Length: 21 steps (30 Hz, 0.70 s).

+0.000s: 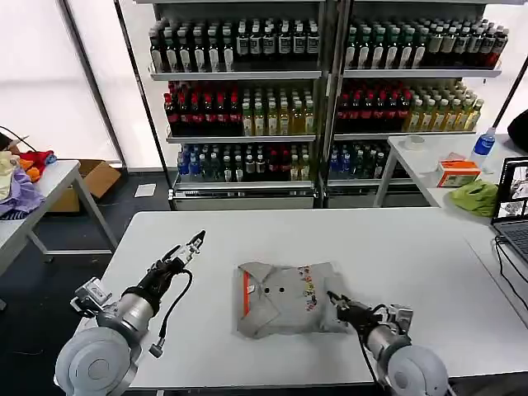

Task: Fold and organize the clothes.

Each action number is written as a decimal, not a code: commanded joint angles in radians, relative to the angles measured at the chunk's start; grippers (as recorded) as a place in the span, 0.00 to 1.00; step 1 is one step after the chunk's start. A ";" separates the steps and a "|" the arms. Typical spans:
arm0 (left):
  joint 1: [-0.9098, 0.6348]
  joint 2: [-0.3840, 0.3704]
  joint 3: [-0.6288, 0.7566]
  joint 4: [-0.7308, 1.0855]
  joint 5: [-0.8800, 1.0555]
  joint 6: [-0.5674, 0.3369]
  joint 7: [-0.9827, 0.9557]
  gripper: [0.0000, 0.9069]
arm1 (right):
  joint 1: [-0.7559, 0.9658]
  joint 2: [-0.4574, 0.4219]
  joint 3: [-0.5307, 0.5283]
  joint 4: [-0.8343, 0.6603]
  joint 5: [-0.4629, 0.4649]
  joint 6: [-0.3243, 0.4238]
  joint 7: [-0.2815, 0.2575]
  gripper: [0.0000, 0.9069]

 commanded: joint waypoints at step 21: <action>0.352 -0.048 -0.095 0.011 0.946 -0.433 0.615 1.00 | -0.323 0.069 0.365 0.042 -0.420 0.626 -0.406 1.00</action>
